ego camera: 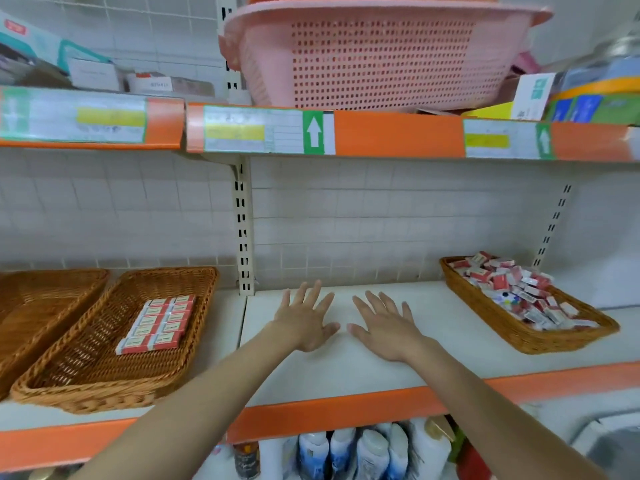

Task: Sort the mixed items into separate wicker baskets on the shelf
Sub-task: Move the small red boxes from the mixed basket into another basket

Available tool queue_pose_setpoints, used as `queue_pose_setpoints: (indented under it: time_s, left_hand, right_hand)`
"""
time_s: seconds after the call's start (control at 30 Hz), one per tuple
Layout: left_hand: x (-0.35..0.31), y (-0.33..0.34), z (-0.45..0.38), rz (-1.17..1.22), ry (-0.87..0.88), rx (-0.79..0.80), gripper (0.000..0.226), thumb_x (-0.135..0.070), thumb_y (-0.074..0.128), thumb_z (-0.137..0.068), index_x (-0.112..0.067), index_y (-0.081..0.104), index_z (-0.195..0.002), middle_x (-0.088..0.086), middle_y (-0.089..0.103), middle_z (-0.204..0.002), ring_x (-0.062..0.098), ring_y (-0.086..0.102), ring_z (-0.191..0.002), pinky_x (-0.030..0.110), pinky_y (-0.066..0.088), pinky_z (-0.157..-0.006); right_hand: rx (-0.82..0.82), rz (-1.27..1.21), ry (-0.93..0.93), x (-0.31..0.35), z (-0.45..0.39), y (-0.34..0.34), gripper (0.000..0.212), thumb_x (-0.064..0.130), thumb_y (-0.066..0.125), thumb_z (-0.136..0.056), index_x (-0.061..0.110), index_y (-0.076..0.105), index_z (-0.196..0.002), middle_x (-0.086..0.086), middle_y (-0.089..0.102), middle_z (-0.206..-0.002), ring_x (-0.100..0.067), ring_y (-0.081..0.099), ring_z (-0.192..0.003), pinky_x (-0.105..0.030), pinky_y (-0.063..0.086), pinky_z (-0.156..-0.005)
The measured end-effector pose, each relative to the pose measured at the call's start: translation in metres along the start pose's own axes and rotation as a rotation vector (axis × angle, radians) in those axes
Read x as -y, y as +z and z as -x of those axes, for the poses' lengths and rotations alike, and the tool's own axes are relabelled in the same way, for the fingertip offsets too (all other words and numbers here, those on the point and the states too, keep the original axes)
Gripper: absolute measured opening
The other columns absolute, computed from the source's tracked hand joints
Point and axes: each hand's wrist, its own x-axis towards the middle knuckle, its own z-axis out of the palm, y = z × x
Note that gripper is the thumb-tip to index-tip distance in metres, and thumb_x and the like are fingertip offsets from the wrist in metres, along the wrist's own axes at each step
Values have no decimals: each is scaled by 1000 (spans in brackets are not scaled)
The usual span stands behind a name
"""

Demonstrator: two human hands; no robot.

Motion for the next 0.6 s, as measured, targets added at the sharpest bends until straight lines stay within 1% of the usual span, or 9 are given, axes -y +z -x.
queue_pose_setpoints:
  time_s: [0.23, 0.43, 0.6]
  left_hand:
    - [-60, -13, -31, -7, 59, -32, 66, -55, 15, -100, -25, -10, -153, 4, -23, -158, 26, -18, -146, 47, -7, -119]
    - [-135, -25, -55, 49, 92, -63, 65, -54, 16, -101, -25, -9, -153, 2, -21, -159, 26, -18, -146, 47, -6, -119]
    - [-194, -37, -71, 49, 119, -99, 64, -52, 15, -101, -24, -8, -153, 3, -20, -159, 26, -15, -147, 45, -4, -120]
  right_hand:
    - [-29, -10, 43, -62, 9, -2, 66, 55, 18, -101, 25, -7, -154, -1, -14, -161, -22, -16, -148, -52, -8, -118]
    - [-41, 24, 50, -138, 25, -8, 65, 53, 17, -102, 24, -6, -155, -1, -13, -162, -22, -15, -148, -51, -7, -118]
    - [-61, 4, 59, -198, 42, -11, 65, 53, 19, -102, 24, -4, -155, -1, -14, -161, -22, -15, -148, -50, -6, -117]
